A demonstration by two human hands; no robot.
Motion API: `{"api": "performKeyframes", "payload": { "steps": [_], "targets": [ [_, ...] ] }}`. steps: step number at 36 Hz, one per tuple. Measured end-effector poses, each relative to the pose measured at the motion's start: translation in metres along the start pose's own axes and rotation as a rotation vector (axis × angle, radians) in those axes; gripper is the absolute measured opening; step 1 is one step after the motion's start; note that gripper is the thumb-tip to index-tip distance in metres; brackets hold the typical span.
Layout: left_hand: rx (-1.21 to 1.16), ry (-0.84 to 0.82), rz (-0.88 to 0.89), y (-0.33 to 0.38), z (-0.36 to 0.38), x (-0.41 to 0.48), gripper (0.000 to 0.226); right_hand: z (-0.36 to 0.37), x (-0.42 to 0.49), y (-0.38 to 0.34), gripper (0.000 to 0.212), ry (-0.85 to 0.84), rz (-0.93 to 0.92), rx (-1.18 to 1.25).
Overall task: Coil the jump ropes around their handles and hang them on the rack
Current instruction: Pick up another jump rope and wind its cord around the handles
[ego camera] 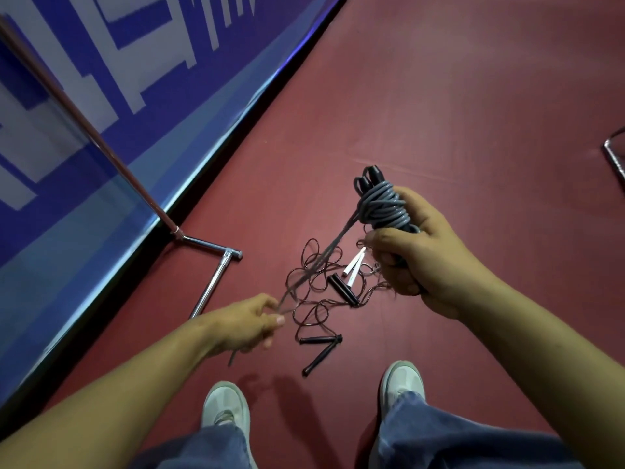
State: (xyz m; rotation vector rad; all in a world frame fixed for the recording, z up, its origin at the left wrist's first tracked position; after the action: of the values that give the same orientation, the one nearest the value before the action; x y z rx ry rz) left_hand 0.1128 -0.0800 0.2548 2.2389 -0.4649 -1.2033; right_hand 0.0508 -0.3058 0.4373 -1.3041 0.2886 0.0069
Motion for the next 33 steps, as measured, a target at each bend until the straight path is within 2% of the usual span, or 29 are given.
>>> {"api": "performKeyframes", "payload": {
  "steps": [3,7,8,12,15,18,20,22,24,28,30,33],
  "targets": [
    [0.276,0.065,-0.045,-0.01,-0.003,0.0,0.017,0.002,-0.002,0.007,0.046,-0.017,0.027,-0.078],
    [0.36,0.094,-0.041,-0.006,-0.01,0.003,0.012,0.009,-0.003,0.019,0.049,-0.049,0.061,-0.178],
    [0.363,0.099,-0.026,-0.004,-0.012,0.005,0.02,0.01,-0.002,0.021,0.049,-0.051,0.065,-0.178],
    [0.26,0.074,0.029,0.012,-0.016,0.001,0.092,0.016,-0.005,0.026,0.05,-0.088,0.082,-0.193],
    [0.178,0.1,0.124,0.039,-0.021,-0.004,0.111,0.024,-0.009,0.029,0.051,-0.13,0.082,-0.204],
    [0.015,0.173,0.299,0.082,-0.028,-0.013,0.102,0.029,-0.009,0.03,0.053,-0.155,0.095,-0.173],
    [-0.094,0.182,0.454,0.113,-0.03,-0.022,0.079,0.03,-0.009,0.03,0.053,-0.165,0.115,-0.145],
    [-0.206,0.163,0.519,0.137,-0.028,-0.03,0.049,0.029,-0.009,0.03,0.051,-0.171,0.141,-0.104],
    [-0.329,0.134,0.545,0.149,-0.025,-0.033,0.036,0.026,-0.009,0.029,0.05,-0.161,0.158,-0.067],
    [-0.504,0.04,0.519,0.158,-0.021,-0.035,0.027,0.013,-0.005,0.022,0.05,-0.111,0.148,-0.069],
    [-0.479,0.069,0.461,0.155,-0.026,-0.035,0.016,0.003,-0.002,0.019,0.049,-0.077,0.126,-0.108],
    [-0.3,0.16,0.384,0.146,-0.035,-0.036,0.035,-0.008,-0.002,0.019,0.052,-0.073,0.087,-0.302]
  ]
}}
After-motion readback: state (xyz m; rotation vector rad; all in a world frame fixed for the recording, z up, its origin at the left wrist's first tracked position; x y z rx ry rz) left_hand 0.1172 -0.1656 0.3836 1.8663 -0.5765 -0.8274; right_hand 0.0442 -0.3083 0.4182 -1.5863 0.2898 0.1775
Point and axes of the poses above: each hand's wrist, its own x-axis towards the middle knuckle, its own z-axis out of the palm, y = z × x, the point moved 7 cm from there along x, towards the middle knuckle, and after that the axes turned 12 degrees about x, right-handed, at the moved point
